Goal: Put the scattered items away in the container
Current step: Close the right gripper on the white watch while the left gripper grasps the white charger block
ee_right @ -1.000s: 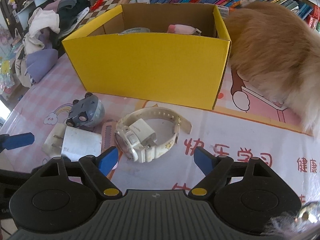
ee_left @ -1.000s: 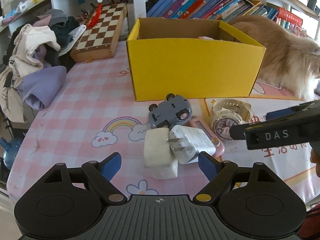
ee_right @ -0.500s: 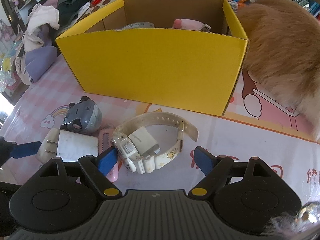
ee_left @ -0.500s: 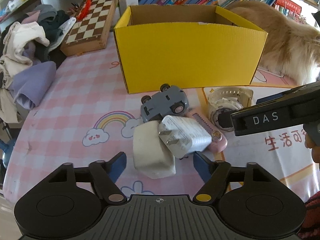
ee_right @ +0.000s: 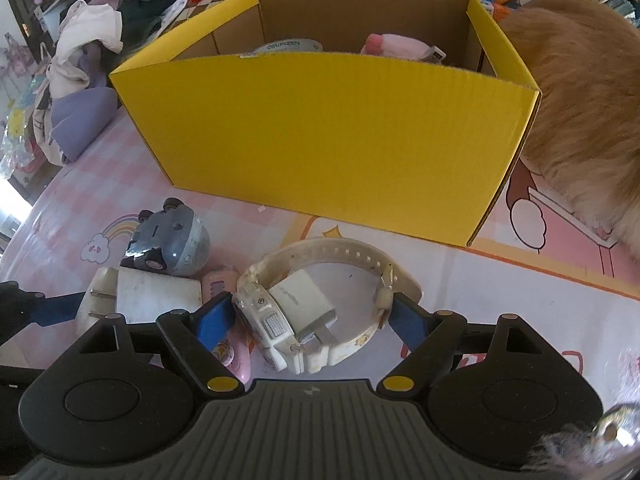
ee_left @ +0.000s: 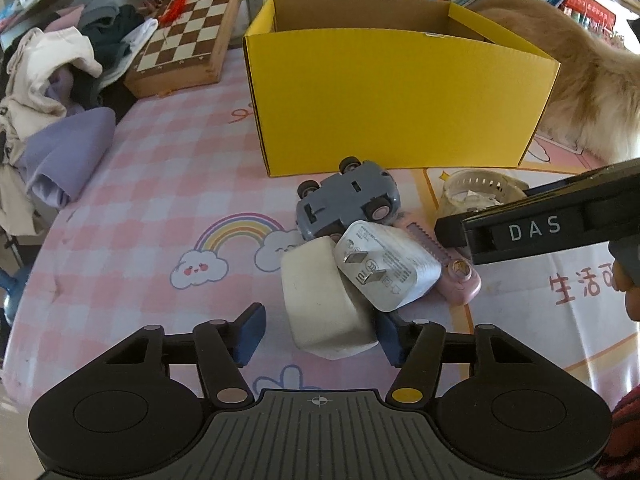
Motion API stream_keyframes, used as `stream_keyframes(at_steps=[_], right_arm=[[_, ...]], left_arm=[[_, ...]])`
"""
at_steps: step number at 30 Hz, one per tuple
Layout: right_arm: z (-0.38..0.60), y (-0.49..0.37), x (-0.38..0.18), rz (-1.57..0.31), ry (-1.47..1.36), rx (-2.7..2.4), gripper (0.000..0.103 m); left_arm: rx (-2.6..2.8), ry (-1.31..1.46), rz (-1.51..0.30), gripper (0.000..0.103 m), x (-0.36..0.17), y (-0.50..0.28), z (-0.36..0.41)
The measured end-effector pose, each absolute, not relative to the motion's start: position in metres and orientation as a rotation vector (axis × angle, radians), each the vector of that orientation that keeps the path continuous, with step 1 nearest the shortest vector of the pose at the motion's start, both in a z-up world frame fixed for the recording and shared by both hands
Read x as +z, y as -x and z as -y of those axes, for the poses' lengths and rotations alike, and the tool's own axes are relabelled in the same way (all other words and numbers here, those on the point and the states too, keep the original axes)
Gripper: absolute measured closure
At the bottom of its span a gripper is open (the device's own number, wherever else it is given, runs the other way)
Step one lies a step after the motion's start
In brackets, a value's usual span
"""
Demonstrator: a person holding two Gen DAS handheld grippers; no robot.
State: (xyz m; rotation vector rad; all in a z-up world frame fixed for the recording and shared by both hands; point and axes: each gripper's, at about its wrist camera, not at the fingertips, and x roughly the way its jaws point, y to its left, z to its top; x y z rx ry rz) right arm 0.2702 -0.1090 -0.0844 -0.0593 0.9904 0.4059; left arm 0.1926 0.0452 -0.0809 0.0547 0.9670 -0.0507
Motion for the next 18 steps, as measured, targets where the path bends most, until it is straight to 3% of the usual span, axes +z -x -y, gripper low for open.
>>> stream_keyframes(at_steps=[3, 8, 12, 18], right_arm=[[0.108, -0.268, -0.083, -0.984, 0.058, 0.412, 0.03], [0.111, -0.263, -0.081, -0.982, 0.048, 0.409, 0.04], [0.119, -0.256, -0.078, -0.979, 0.026, 0.379, 0.046], [0.135, -0.241, -0.067, -0.934, -0.018, 0.32, 0.047]], left_arm=[[-0.083, -0.041, -0.966, 0.065, -0.081, -0.193, -0.045], [-0.101, -0.029, -0.961, 0.074, -0.08, -0.191, -0.048], [-0.086, -0.008, -0.947, 0.077, -0.077, -0.188, -0.055], [-0.059, 0.01, -0.903, 0.078, -0.068, -0.178, -0.066]])
